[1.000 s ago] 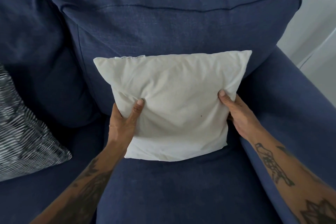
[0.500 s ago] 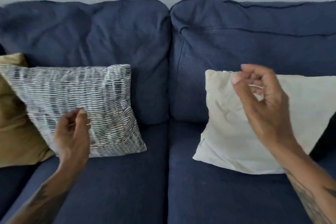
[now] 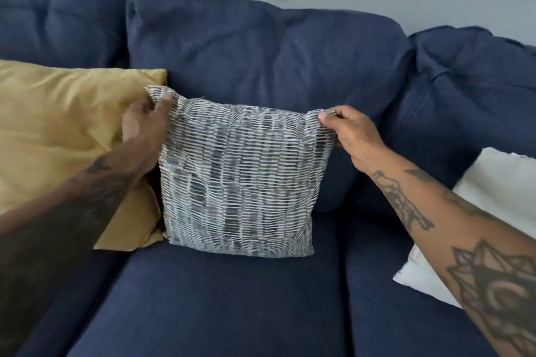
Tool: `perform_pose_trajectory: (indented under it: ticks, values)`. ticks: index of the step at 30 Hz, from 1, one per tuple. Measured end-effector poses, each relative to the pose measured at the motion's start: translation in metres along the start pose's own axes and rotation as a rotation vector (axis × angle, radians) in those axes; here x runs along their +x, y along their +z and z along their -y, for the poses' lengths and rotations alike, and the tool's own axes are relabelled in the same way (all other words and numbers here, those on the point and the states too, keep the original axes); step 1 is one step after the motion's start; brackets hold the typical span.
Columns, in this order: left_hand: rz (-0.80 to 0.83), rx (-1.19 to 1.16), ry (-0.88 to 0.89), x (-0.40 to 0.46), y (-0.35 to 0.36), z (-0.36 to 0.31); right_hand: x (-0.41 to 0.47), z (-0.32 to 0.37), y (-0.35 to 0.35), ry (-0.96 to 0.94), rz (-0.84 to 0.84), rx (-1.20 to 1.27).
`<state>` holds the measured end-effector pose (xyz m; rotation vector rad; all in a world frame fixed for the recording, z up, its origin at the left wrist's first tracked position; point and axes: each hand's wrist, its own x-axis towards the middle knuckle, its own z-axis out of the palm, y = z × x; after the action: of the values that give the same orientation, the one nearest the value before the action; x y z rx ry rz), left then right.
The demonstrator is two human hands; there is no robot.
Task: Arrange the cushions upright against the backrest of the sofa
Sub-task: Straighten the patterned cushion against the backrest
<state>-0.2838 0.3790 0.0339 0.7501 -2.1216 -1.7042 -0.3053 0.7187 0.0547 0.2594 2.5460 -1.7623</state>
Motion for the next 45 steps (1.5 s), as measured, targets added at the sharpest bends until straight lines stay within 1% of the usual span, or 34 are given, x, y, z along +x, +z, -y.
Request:
perform_pose_trajectory:
  ticks: [2,3,6,8,10,12,14,16,17,19,23,25,28,30,32,34,36,38,43,45]
  values:
    - [0.05,-0.047,-0.075,0.014,0.001,0.001,0.008,0.01,-0.007,-0.033,-0.033,-0.032]
    - [0.068,-0.057,-0.084,0.021,0.002,0.001,0.011,0.014,-0.012,-0.057,-0.046,-0.036]
    - [-0.015,-0.041,-0.076,0.033,-0.008,0.005,0.017,0.014,-0.025,-0.119,-0.073,0.001]
    - [-0.012,-0.097,-0.067,0.03,-0.011,0.011,0.012,-0.001,-0.023,-0.07,-0.046,0.05]
    - [0.015,-0.162,-0.092,0.023,-0.012,0.019,0.001,-0.023,-0.014,0.065,0.051,0.192]
    - [0.091,-0.193,-0.145,0.006,-0.011,0.027,-0.016,-0.05,-0.002,0.174,0.177,0.347]
    - [0.203,-0.196,-0.191,-0.012,-0.01,0.044,-0.035,-0.075,0.014,0.216,0.288,0.338]
    - [0.322,-0.209,-0.217,-0.028,-0.011,0.063,-0.05,-0.09,0.03,0.242,0.342,0.28]
    - [0.341,-0.225,-0.225,-0.032,-0.011,0.072,-0.054,-0.091,0.036,0.237,0.336,0.264]
    - [0.301,-0.256,-0.2,-0.044,-0.006,0.078,-0.055,-0.083,0.037,0.218,0.29,0.27]
    - [0.213,-0.264,-0.135,-0.068,0.003,0.054,-0.063,-0.055,0.018,0.108,0.169,0.266]
    - [0.228,-0.268,-0.115,-0.08,0.006,0.042,-0.066,-0.05,-0.001,0.068,0.104,0.295]
    - [0.292,-0.231,-0.094,-0.085,0.017,0.044,-0.069,-0.059,-0.014,0.116,0.042,0.331]
    - [0.306,-0.189,-0.139,-0.08,0.025,0.054,-0.07,-0.08,-0.006,0.197,0.045,0.318]
    - [0.314,-0.149,-0.191,-0.073,0.028,0.066,-0.074,-0.102,0.011,0.269,0.09,0.324]
    - [0.315,-0.112,-0.177,-0.071,0.028,0.072,-0.074,-0.117,0.024,0.311,0.075,0.36]
    - [0.291,-0.086,-0.118,-0.069,0.028,0.074,-0.068,-0.119,0.028,0.299,0.021,0.35]
    - [0.271,-0.076,-0.068,-0.07,0.029,0.074,-0.064,-0.118,0.026,0.238,0.032,0.338]
    - [0.265,-0.027,-0.08,-0.071,0.032,0.08,-0.068,-0.124,0.027,0.262,0.059,0.293]
    - [0.264,0.009,-0.067,-0.07,0.03,0.08,-0.067,-0.122,0.027,0.277,0.033,0.239]
